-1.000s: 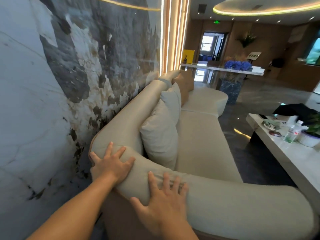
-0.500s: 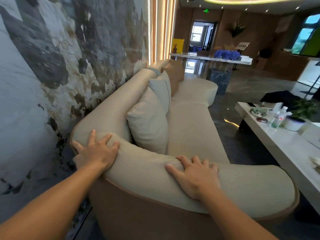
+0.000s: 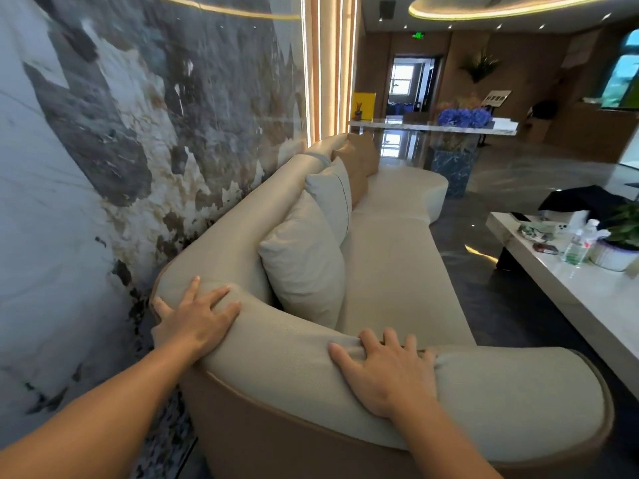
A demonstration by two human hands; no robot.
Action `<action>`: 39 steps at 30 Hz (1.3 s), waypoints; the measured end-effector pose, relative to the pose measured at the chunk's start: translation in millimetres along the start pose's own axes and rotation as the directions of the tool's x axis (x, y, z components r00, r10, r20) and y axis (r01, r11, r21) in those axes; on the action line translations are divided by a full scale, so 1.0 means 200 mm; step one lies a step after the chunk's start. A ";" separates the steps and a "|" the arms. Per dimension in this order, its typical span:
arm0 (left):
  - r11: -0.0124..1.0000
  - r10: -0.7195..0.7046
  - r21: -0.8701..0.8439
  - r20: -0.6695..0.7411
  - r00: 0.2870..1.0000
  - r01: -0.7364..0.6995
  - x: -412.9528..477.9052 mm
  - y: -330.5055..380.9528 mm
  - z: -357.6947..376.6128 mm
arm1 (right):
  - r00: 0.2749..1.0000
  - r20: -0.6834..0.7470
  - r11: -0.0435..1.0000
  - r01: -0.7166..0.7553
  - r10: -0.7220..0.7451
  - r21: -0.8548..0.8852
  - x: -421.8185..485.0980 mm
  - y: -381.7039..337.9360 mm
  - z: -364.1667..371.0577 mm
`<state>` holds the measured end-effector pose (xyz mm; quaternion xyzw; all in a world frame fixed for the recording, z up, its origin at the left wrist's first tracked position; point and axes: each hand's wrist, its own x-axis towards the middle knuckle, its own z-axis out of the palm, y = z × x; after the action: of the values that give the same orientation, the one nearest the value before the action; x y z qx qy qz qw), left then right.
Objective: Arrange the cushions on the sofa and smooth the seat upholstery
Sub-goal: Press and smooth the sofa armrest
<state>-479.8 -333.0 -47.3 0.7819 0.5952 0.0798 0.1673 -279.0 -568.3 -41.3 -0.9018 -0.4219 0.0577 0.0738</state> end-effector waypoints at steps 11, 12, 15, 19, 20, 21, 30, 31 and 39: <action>1.000 -0.008 -0.026 -0.013 1.000 0.008 -0.06 -0.04 -0.01 | 1.000 -0.013 0.999 -0.023 0.023 -0.029 -0.06 -0.08 0.01; 1.000 -0.017 -0.020 -0.038 0.999 0.017 -0.07 -0.02 -0.01 | 1.000 -0.010 0.999 -0.013 0.013 -0.039 -0.05 -0.08 0.00; 0.997 -0.064 -0.039 -0.088 0.994 0.061 -0.08 0.00 -0.03 | 1.000 -0.029 0.999 0.001 -0.002 -0.040 -0.05 -0.07 0.00; 0.996 -0.083 -0.029 -0.110 0.990 0.080 -0.09 -0.01 -0.01 | 1.000 -0.023 1.000 0.014 -0.015 -0.021 -0.03 -0.08 0.03; 0.996 -0.082 -0.031 -0.105 0.991 0.079 -0.09 -0.01 0.00 | 1.000 -0.013 1.000 0.017 -0.017 -0.015 -0.01 -0.08 0.02; 0.997 -0.077 -0.032 -0.107 0.991 0.074 -0.08 0.00 0.02 | 1.000 -0.004 1.000 0.020 -0.020 0.002 0.02 -0.08 0.02; 0.995 -0.095 -0.003 -0.127 0.987 0.096 0.06 0.02 -0.01 | 0.999 0.033 0.999 0.038 -0.039 0.027 0.18 -0.13 0.01; 0.996 -0.092 -0.005 -0.127 0.988 0.092 0.07 0.01 -0.01 | 0.998 0.035 0.999 0.041 -0.042 0.025 0.18 -0.13 0.01; 0.988 -0.085 0.132 0.021 0.996 0.081 0.03 0.03 -0.07 | 0.989 -0.151 0.997 -0.019 0.006 -0.081 0.09 -0.15 0.00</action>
<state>-476.5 -326.0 -32.0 0.7667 0.6289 0.0230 0.1266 -289.8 -535.7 -37.2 -0.9085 -0.4114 -0.0275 0.0680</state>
